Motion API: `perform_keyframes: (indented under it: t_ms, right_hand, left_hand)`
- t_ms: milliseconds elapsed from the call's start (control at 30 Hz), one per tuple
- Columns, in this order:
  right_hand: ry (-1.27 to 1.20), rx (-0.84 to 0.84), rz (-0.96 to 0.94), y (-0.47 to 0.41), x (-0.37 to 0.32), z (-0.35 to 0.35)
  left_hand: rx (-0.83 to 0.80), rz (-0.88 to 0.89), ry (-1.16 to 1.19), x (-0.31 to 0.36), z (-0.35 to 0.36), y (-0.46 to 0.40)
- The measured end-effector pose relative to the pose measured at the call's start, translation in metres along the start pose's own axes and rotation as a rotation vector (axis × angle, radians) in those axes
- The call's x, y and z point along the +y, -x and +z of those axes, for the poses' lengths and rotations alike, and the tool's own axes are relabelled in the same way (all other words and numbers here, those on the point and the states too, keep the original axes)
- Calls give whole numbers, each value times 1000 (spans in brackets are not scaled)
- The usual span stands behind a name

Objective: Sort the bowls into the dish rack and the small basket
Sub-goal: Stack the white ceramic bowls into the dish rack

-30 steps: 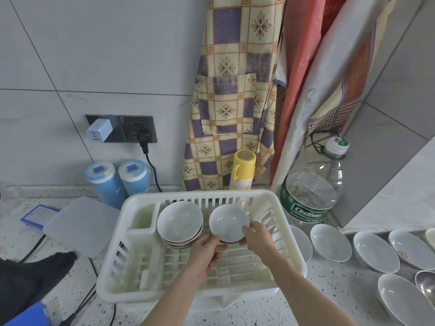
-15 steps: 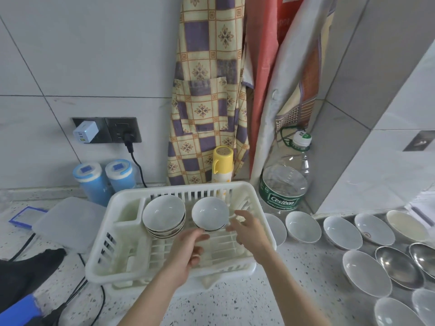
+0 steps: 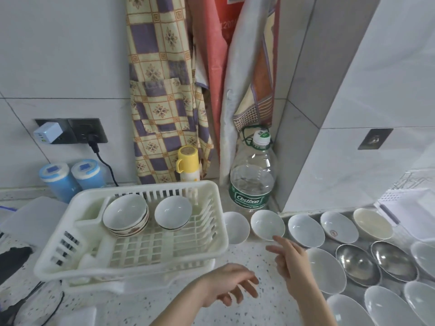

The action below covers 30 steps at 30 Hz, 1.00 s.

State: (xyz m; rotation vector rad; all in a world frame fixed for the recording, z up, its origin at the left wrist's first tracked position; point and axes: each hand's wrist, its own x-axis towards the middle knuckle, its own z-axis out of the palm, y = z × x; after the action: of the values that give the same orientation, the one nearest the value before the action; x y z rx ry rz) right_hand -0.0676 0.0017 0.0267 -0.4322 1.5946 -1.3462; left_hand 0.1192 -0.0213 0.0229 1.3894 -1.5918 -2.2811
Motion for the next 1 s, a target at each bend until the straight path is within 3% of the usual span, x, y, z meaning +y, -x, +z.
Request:
perform_keyframes:
  t_ms: [200, 433, 700, 1000]
  right_hand:
    - [-74, -28, 232, -45, 21, -34]
    - [-39, -77, 372, -84, 36, -33]
    - [74, -81, 400, -113, 38, -22]
    - [131, -57, 375, -123, 43, -10]
  left_hand:
    - [388, -119, 384, 7, 29, -77]
    - [642, -107, 843, 8, 27, -128]
    - [717, -79, 984, 6, 20, -145]
    - [959, -32, 893, 5, 9, -138]
